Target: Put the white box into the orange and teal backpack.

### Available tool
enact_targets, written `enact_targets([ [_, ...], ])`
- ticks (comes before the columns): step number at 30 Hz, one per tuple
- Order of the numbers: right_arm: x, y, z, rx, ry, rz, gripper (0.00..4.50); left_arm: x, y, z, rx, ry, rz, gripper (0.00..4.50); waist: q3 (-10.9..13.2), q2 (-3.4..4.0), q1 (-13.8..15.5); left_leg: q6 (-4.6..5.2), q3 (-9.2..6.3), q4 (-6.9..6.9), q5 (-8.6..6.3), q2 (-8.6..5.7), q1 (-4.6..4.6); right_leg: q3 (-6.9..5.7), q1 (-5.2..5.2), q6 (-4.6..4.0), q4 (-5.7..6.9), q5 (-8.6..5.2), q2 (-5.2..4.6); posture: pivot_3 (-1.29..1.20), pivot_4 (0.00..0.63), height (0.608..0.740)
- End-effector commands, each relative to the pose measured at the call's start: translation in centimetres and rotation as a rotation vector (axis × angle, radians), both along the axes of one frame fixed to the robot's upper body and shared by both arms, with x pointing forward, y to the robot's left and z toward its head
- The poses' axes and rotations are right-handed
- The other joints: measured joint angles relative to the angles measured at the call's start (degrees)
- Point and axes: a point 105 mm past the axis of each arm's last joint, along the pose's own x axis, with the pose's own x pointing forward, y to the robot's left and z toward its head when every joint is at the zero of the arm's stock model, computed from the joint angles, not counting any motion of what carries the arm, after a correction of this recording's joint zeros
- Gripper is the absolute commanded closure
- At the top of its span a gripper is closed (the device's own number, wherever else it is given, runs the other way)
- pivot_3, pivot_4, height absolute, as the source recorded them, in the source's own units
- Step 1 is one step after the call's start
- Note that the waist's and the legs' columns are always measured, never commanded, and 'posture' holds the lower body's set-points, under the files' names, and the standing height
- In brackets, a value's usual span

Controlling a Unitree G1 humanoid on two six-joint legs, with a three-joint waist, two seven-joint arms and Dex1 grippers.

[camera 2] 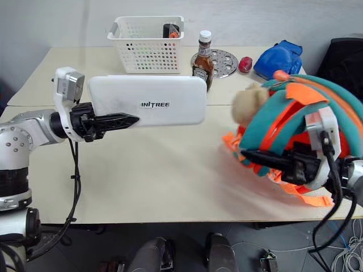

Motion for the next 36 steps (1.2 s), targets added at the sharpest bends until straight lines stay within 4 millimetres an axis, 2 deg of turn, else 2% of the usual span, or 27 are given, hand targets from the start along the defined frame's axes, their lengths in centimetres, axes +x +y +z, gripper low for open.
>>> enact_targets([
  [1,-3.0,1.8,0.6,-0.058,-0.023,0.229,4.44,-0.4,0.3,1.9,0.004,-0.086,-0.016,3.07,0.04,-0.06,0.14,0.01,0.00,-0.02,0.00,-0.01,-0.04,-0.02,-0.02,0.01,-0.05,0.00,0.00,0.00,0.150,0.740],
  [7,-5.9,2.1,0.3,-0.144,0.007,0.440,4.44,-1.0,1.6,2.6,0.030,-0.112,-0.005,3.07,0.09,-0.18,0.42,0.00,0.00,-0.31,0.00,-0.02,-0.09,-0.20,-0.01,0.04,-0.18,0.02,0.05,0.00,0.150,0.740],
  [11,-5.7,1.7,0.0,-0.162,0.009,0.440,4.44,-2.2,2.4,3.0,0.051,-0.120,-0.038,3.07,0.16,-0.30,0.65,0.01,0.00,-0.32,-0.01,-0.06,-0.14,-0.33,-0.01,0.05,-0.25,0.01,0.13,0.00,0.150,0.740],
  [15,-5.0,1.4,-0.8,-0.172,0.010,0.412,4.44,-3.4,2.1,2.6,0.081,-0.132,-0.093,3.07,0.18,-0.32,0.96,0.05,0.00,-0.27,0.02,-0.12,-0.11,-0.32,0.01,0.07,-0.21,0.02,0.08,0.00,0.150,0.740],
  [21,-5.0,1.1,-1.7,-0.182,0.034,0.414,4.44,-2.5,0.6,1.6,0.120,-0.182,-0.107,3.07,0.18,-0.34,1.61,0.02,-0.12,-0.22,0.04,-0.15,-0.09,-0.30,0.03,0.06,-0.27,0.02,-0.02,0.00,0.150,0.740],
  [32,-5.3,1.0,-2.2,-0.189,0.042,0.419,4.44,-0.3,-1.0,2.4,0.150,-0.273,-0.144,3.07,0.19,-0.36,1.36,0.07,-0.05,-0.05,0.07,-0.19,-0.05,-0.30,0.05,0.09,-0.10,0.04,0.02,0.00,0.150,0.740],
  [36,-5.2,1.0,-2.2,-0.189,0.035,0.409,4.44,-0.6,-1.1,2.5,0.148,-0.268,-0.187,3.07,0.19,-0.36,1.33,0.08,-0.07,0.11,0.06,-0.18,-0.08,-0.31,0.05,0.09,-0.03,0.04,0.03,0.00,0.150,0.740],
])
